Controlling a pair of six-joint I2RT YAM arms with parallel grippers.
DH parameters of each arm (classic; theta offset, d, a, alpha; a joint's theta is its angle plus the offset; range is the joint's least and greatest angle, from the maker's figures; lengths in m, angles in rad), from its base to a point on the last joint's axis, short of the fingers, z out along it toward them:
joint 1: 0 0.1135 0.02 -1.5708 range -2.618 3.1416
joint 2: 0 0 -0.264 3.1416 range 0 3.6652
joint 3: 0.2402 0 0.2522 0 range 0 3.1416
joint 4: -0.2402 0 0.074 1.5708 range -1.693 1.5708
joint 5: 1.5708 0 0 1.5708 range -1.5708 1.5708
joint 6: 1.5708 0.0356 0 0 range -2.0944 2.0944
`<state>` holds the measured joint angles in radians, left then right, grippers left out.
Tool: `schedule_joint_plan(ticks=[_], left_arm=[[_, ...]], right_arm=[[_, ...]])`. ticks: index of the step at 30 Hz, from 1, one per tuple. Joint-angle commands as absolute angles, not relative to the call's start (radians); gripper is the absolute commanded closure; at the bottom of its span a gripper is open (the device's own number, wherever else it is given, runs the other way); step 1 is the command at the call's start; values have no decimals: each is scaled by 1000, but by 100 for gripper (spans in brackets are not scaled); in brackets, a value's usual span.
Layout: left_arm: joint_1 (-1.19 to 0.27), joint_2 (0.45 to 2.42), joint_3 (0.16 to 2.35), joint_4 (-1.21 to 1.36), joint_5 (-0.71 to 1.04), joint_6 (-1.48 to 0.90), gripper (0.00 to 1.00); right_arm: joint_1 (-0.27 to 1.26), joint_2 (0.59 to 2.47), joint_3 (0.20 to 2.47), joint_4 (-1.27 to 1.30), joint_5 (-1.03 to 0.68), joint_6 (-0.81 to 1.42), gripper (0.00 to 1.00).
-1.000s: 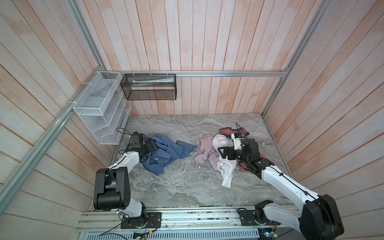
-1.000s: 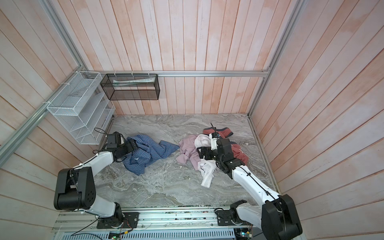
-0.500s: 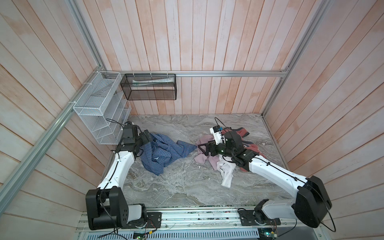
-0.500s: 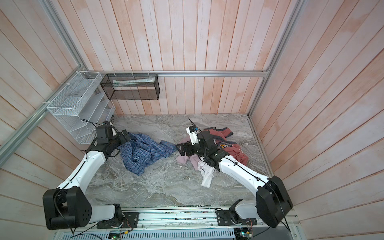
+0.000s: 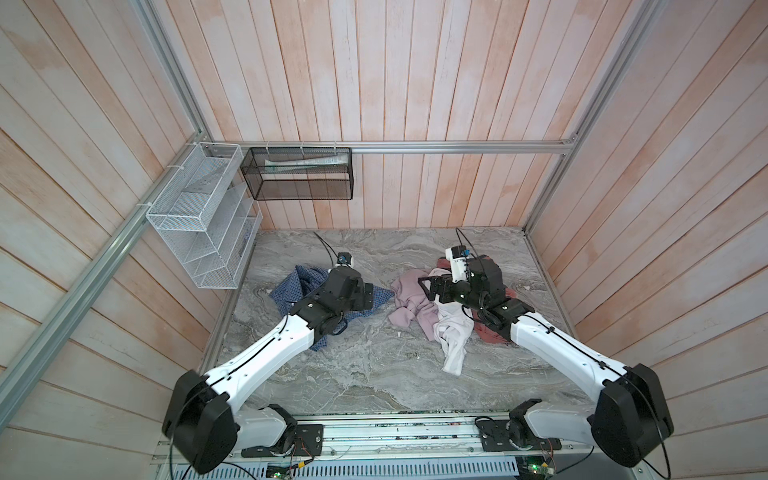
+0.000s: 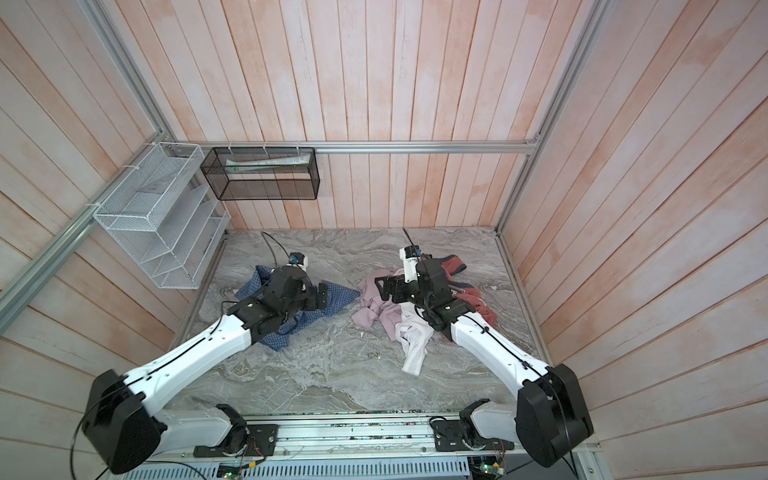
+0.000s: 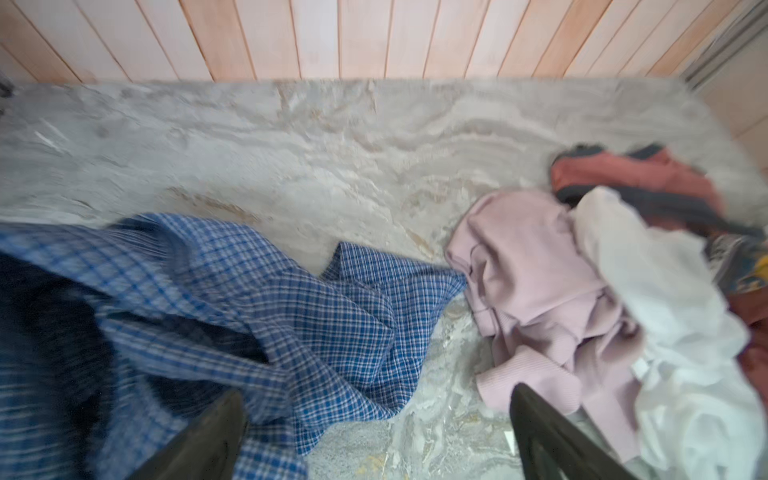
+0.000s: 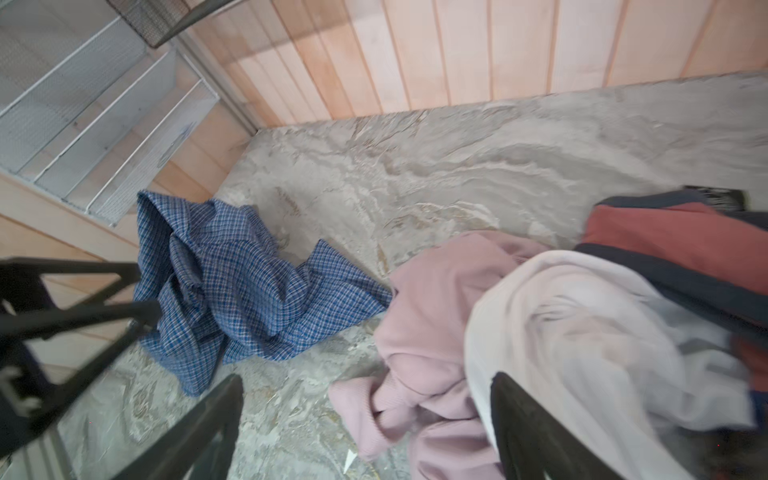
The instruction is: Pick out a specific cloth from the pile
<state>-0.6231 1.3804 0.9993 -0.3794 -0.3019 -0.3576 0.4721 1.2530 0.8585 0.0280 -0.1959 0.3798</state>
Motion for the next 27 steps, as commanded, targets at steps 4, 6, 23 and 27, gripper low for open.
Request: schedule_joint_plan(ticks=[4, 6, 23, 27], left_arm=[[-653, 1670, 1065, -395, -376, -319, 0], [-652, 1724, 1056, -373, -354, -304, 0], [-415, 1751, 978, -197, -138, -288, 100], [-363, 1565, 906, -111, -89, -254, 100]], right_arm=[[384, 1153, 818, -57, -175, 326, 6], [356, 1128, 802, -66, -179, 323, 6], [265, 1039, 734, -116, -189, 300, 6], [263, 1034, 717, -112, -192, 308, 6]])
